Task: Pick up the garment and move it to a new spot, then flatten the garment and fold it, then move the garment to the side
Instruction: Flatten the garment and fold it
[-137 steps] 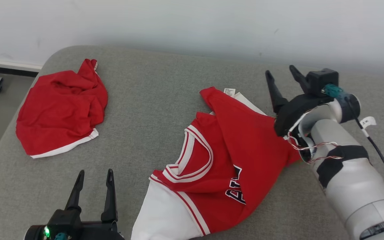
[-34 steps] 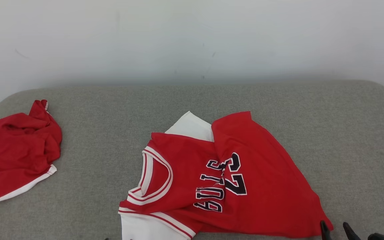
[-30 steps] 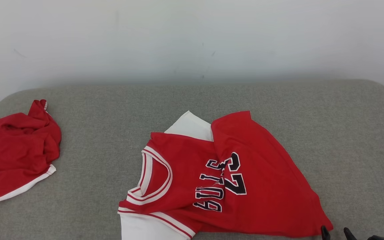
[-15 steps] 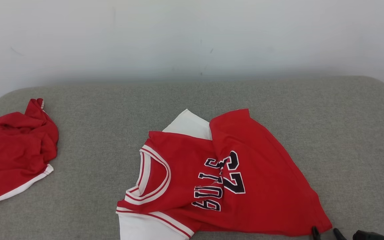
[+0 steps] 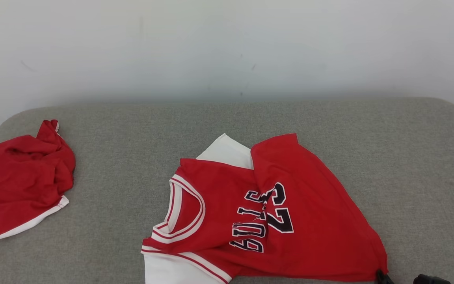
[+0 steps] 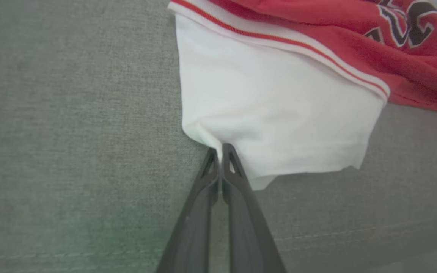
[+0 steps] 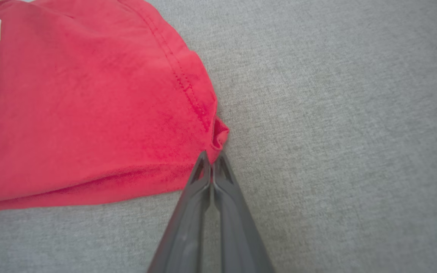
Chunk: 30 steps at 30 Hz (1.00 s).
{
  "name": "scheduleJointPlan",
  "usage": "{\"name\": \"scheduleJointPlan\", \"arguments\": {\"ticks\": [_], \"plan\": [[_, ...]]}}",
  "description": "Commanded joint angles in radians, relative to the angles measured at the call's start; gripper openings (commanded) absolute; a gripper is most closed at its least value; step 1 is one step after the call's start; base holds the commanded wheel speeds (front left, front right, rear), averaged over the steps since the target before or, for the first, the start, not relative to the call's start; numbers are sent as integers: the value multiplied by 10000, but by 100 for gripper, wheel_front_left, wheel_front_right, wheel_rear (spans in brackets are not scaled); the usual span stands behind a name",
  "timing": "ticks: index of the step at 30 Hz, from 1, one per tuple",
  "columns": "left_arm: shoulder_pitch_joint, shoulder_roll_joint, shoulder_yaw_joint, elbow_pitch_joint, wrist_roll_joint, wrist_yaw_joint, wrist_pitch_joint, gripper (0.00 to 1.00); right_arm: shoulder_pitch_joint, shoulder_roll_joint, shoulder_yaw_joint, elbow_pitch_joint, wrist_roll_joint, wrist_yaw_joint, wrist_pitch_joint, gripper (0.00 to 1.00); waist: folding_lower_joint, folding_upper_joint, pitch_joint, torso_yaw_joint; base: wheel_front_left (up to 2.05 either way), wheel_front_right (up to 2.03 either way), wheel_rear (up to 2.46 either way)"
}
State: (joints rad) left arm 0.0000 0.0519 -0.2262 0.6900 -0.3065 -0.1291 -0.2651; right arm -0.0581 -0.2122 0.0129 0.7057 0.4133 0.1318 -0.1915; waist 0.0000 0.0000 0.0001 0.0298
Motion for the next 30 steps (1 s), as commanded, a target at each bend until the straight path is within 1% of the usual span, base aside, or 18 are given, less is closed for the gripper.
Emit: {"name": "scheduleJointPlan", "arguments": {"ticks": [1,5,9,12,14,15,17,20,23,25,30], "plan": [[182,-18,145,-439,70,19,12,0,87,-68,87,-94,169,-23,-142,0,0,0,-10,28,0,0,0],[465,-15,515,-1613,182,86,-6,0,322,-199,209,-608,415,-23,-271,0,0,0,28,29,0,0,0],[548,-15,766,-2692,346,90,-6,0,372,-263,285,-1455,680,-23,-176,0,0,0,79,-54,0,0,0],[311,11,894,-3368,358,68,-6,0,214,-347,370,-2208,845,-23,53,0,0,0,89,-123,0,0,0],[-17,155,937,-3720,380,45,-8,0,24,-385,454,-2696,985,-23,270,0,0,0,100,-150,0,0,0],[-17,155,937,-3720,380,45,-8,0,24,-385,454,-2696,985,-23,270,0,0,0,100,-150,0,0,0],[-454,363,954,-3933,360,26,-8,0,-264,-451,543,-3129,1118,-23,530,0,0,0,144,-166,0,0,0],[-1475,771,853,-4109,301,-8,175,0,-965,-569,695,-3566,1236,-23,968,0,0,0,315,-204,0,0,0],[-2812,1272,713,-4195,138,1,571,0,-2031,-597,803,-3790,1493,-23,1382,0,0,0,654,-267,0,0,0],[-3850,1721,469,-4246,214,-7,903,0,-2942,-678,853,-3736,1664,-23,1668,0,0,0,1022,-327,0,0,0],[-6905,2517,-288,-4052,-299,-12,1677,0,-5695,-914,896,-3223,1876,-23,2250,0,0,0,2241,-325,0,0,0]]}}
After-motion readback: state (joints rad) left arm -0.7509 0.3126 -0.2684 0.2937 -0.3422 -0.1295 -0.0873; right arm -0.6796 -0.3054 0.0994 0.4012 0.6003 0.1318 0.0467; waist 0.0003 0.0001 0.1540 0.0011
